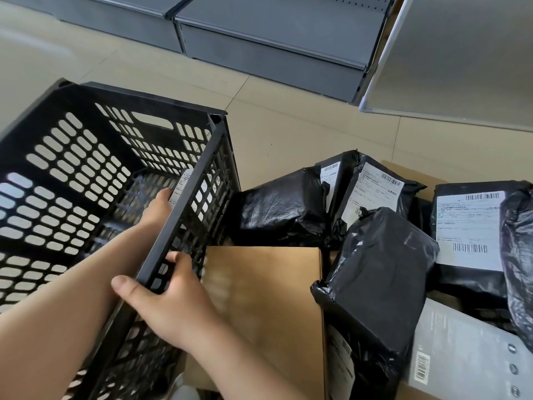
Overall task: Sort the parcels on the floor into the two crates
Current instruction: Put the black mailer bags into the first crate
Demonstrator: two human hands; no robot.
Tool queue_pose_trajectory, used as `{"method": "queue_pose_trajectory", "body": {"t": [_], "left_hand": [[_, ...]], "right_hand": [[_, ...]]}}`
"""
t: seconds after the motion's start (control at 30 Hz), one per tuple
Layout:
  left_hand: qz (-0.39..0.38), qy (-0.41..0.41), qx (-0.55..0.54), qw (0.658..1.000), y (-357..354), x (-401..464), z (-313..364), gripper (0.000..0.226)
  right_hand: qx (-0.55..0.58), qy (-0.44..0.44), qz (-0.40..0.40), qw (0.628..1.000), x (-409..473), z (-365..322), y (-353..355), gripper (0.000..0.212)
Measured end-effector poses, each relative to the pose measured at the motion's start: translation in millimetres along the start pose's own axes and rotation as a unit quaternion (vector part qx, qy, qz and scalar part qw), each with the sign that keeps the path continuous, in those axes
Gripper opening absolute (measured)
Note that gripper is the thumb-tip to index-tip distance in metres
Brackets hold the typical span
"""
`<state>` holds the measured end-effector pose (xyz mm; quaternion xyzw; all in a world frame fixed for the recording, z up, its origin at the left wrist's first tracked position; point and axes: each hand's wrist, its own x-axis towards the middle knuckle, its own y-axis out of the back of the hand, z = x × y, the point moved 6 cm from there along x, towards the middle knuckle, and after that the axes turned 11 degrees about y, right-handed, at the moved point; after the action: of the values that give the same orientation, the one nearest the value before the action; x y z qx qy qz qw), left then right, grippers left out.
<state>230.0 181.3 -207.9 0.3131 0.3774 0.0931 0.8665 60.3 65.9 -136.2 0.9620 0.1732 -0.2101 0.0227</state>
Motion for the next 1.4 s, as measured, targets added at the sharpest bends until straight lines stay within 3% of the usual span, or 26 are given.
{"method": "queue_pose_trajectory", "body": {"t": [0.23, 0.5, 0.57, 0.67, 0.9, 1.07, 1.17, 1.4], "left_hand": [[0.014, -0.056, -0.047, 0.997, 20.3, -48.6, 33.1, 0.050], [0.038, -0.168, -0.115, 0.978, 34.5, -126.6, 102.4, 0.044], [0.065, -0.223, -0.089, 0.969, 29.0, -149.8, 117.4, 0.041], [0.065, -0.271, -0.043, 0.960, 8.6, -168.7, 136.2, 0.040], [-0.057, -0.206, 0.034, 0.976, -82.6, -194.2, 186.3, 0.048], [-0.107, -0.153, 0.060, 0.981, -130.3, -201.1, 177.9, 0.042], [-0.139, -0.140, 0.070, 0.978, -150.6, -211.2, 158.6, 0.021], [-0.193, -0.147, 0.137, 0.960, -178.5, -214.5, 126.9, 0.032]], "right_hand": [[-0.007, 0.006, 0.027, 1.000, -3.0, -1.6, 21.4, 0.073], [-0.073, 0.012, 0.080, 0.994, 4.2, -35.3, 106.0, 0.092], [-0.087, -0.002, 0.110, 0.990, 4.0, -42.7, 137.9, 0.085], [-0.082, -0.005, 0.163, 0.983, -4.0, -53.8, 192.2, 0.054], [-0.269, -0.012, 0.231, 0.935, -34.8, -66.7, 282.5, 0.075], [-0.406, -0.066, 0.223, 0.884, -60.2, -47.2, 320.7, 0.066], [-0.449, -0.114, 0.186, 0.866, -64.9, -29.4, 326.1, 0.066], [-0.509, -0.146, 0.095, 0.843, -52.5, -5.0, 313.2, 0.062]]}}
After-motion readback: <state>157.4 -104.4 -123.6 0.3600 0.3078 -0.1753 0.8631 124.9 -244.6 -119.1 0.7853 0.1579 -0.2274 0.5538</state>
